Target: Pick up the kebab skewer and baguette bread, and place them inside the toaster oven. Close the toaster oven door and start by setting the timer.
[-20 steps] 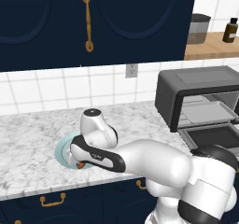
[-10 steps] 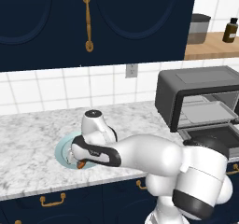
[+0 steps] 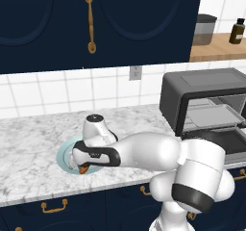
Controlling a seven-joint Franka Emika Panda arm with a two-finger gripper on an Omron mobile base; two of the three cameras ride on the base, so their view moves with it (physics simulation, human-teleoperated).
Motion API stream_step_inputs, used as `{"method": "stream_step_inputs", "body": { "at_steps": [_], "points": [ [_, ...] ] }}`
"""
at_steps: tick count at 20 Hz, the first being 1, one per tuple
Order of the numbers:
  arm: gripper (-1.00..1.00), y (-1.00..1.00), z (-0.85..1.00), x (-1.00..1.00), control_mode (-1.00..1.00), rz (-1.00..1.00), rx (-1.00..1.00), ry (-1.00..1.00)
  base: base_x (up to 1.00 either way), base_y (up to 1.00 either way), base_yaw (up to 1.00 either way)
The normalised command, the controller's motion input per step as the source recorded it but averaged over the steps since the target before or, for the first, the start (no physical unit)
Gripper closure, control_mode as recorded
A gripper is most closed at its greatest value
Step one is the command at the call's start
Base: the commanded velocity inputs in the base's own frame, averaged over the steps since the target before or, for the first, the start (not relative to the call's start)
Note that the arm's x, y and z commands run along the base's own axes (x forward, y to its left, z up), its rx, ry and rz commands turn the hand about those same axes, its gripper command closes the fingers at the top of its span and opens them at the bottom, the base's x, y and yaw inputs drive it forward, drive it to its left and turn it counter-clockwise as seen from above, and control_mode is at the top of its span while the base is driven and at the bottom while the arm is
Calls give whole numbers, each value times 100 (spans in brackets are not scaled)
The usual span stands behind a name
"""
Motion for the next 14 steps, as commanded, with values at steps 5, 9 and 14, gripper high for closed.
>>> {"method": "stream_step_inputs", "body": {
  "at_steps": [5, 9, 14],
  "points": [
    [-100, 17, -16, 10, -100, -7, 0, 0, 0, 0, 0],
    [-100, 9, -16, 14, -100, -7, 0, 1, 0, 0, 0],
    [-100, 4, -11, 13, -100, -7, 0, 1, 0, 0, 0]
  ]
}}
